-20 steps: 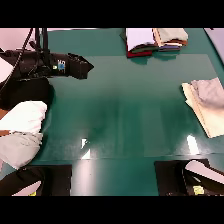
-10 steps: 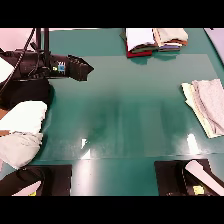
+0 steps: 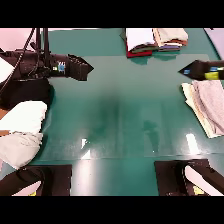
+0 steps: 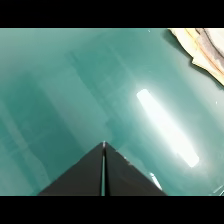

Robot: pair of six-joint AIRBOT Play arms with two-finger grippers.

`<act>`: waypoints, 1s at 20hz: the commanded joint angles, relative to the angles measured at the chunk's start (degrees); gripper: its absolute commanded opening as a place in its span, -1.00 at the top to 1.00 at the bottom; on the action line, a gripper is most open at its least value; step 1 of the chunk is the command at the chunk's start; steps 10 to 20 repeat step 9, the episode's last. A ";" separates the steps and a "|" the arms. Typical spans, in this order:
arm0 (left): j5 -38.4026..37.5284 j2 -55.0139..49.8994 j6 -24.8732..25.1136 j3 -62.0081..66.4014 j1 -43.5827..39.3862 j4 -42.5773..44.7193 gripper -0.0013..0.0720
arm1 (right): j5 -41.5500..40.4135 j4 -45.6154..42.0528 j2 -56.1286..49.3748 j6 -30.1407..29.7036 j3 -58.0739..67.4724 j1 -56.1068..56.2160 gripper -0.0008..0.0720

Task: Fold the shirts.

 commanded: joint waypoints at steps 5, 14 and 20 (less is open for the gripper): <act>0.57 0.00 -0.02 0.00 -0.04 0.00 0.90 | -1.25 0.52 -0.68 -0.07 0.04 14.56 0.94; 0.63 0.00 -0.02 0.00 -0.04 0.00 0.90 | -1.07 0.63 -0.68 -0.04 0.04 14.53 0.94; 0.63 0.00 -0.02 0.00 -0.04 0.00 0.90 | -1.07 0.63 -0.68 -0.04 0.04 14.53 0.94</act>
